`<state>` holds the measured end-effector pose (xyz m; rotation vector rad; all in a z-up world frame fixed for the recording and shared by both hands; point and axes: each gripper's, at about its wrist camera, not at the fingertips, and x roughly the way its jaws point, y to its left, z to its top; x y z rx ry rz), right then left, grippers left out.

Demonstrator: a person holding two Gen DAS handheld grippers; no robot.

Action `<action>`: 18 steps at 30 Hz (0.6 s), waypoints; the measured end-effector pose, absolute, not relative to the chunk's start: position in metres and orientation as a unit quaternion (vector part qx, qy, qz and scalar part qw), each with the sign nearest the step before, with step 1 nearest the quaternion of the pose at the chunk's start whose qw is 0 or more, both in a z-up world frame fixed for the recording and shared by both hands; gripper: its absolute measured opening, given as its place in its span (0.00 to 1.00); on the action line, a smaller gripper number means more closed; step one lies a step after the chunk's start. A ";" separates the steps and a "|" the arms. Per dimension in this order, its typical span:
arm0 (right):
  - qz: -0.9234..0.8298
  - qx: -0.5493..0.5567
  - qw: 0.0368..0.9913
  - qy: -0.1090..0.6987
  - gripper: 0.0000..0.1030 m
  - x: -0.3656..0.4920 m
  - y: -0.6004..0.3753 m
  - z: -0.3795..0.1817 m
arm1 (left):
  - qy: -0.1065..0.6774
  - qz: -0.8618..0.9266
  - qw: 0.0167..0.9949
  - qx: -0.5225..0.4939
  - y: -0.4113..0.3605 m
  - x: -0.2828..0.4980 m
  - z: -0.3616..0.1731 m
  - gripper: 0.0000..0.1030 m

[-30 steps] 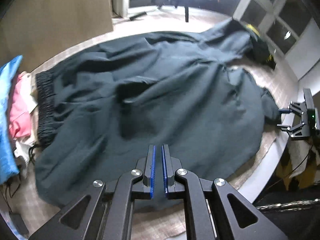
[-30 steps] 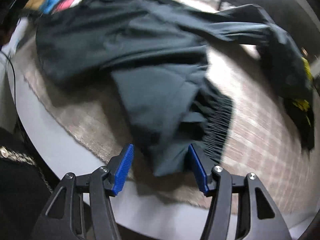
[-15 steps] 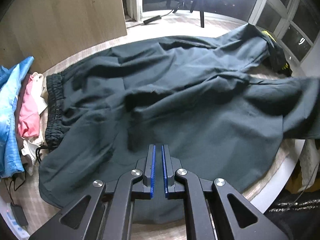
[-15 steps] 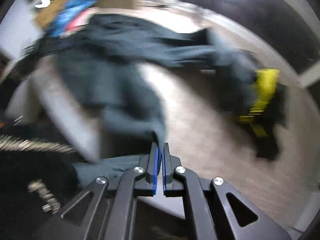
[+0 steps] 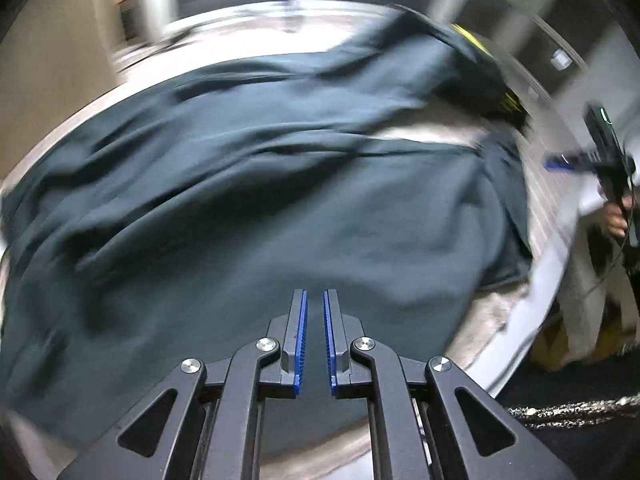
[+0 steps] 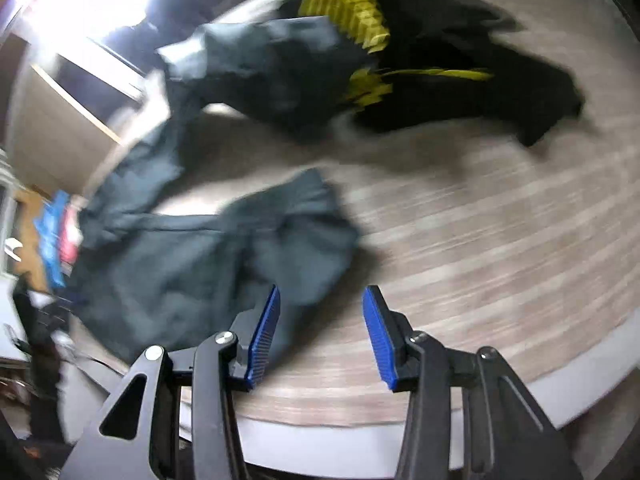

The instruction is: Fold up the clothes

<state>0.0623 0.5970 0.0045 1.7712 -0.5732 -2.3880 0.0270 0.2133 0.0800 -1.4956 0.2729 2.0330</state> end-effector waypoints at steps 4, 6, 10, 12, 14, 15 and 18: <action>-0.815 0.559 0.071 -0.134 0.46 0.054 0.525 0.012 | 0.119 0.745 0.350 -0.555 0.272 0.028 0.074 0.11; -0.820 0.564 0.053 -0.080 0.53 0.039 0.491 0.009 | 0.125 0.745 0.353 -0.552 0.279 0.026 0.071 0.13; -0.799 0.601 -0.015 -0.017 0.53 0.007 0.474 -0.023 | 0.118 0.746 0.332 -0.564 0.262 0.021 0.059 0.13; -0.766 0.641 -0.037 -0.026 0.56 -0.002 0.483 -0.048 | 0.113 0.751 0.313 -0.571 0.244 0.019 0.054 0.13; -0.776 0.629 -0.017 -0.045 0.55 0.000 0.491 -0.042 | 0.104 0.755 0.293 -0.577 0.224 0.018 0.049 0.13; -0.781 0.623 -0.007 -0.040 0.41 0.002 0.493 -0.036 | 0.098 0.758 0.281 -0.580 0.212 0.017 0.048 0.13; -0.785 0.614 0.031 -0.073 0.03 0.015 0.514 -0.016 | 0.079 0.770 0.250 -0.582 0.182 0.009 0.051 0.13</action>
